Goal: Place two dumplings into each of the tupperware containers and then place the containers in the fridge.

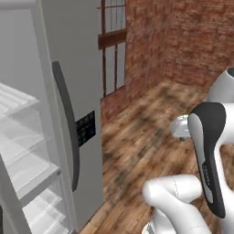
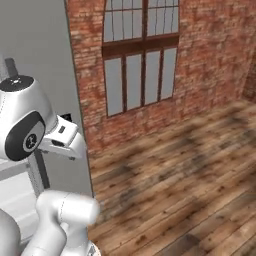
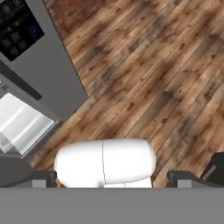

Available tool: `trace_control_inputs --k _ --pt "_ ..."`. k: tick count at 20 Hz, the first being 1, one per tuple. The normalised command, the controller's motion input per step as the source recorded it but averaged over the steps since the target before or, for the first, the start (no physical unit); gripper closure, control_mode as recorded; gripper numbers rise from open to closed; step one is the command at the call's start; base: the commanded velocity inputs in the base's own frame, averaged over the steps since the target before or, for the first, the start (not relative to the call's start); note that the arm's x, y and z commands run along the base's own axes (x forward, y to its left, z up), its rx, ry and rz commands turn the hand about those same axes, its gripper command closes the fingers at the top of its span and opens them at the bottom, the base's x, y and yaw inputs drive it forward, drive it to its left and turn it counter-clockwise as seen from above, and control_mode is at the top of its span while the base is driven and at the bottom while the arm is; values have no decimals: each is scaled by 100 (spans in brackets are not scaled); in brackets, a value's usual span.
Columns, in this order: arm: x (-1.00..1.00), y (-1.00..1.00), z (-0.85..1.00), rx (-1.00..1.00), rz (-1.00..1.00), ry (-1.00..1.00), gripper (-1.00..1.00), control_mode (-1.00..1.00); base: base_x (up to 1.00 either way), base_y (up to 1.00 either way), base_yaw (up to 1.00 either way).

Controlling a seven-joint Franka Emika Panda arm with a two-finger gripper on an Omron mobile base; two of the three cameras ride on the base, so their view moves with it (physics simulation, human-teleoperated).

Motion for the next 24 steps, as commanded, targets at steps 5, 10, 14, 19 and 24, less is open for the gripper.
trace_control_inputs --k 5,10,14,19,24 --pt "0 0 0 0 0 0 -100 100 0 -4 -90" --pt "0 0 0 0 0 0 -100 100 1 0 -89" --pt "0 0 0 0 0 0 -100 100 13 0 -85" --pt "0 0 0 0 0 0 -100 100 70 38 -51" --pt "0 0 0 0 0 0 -100 100 92 100 -12"
